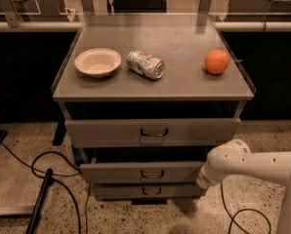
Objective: Close middle drawer
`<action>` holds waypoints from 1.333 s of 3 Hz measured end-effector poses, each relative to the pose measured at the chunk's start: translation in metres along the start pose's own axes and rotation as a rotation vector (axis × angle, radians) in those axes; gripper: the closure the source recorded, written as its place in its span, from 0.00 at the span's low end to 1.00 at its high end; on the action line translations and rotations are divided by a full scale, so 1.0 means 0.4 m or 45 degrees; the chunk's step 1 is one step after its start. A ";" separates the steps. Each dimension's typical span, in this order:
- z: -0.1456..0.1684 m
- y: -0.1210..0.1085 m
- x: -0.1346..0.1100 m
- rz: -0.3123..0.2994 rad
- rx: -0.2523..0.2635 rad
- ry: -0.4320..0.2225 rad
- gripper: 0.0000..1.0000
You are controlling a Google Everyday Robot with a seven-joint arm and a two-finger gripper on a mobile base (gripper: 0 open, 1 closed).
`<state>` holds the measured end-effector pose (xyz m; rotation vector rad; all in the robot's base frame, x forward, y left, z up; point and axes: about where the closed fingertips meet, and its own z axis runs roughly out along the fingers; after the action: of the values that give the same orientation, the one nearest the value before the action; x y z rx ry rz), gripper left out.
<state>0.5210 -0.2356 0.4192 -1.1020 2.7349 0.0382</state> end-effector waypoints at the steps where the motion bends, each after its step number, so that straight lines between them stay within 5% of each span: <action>1: 0.011 -0.015 -0.033 -0.020 0.011 -0.047 1.00; 2: 0.025 -0.024 -0.053 -0.032 0.015 -0.071 1.00; 3: 0.029 -0.026 -0.057 -0.035 0.016 -0.076 0.88; 4: 0.029 -0.026 -0.057 -0.035 0.015 -0.076 0.65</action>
Offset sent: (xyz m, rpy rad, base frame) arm 0.0370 0.0117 -0.0079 0.0360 -0.0762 0.0355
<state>0.5462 -0.2263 0.4128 -1.1164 2.6640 0.0495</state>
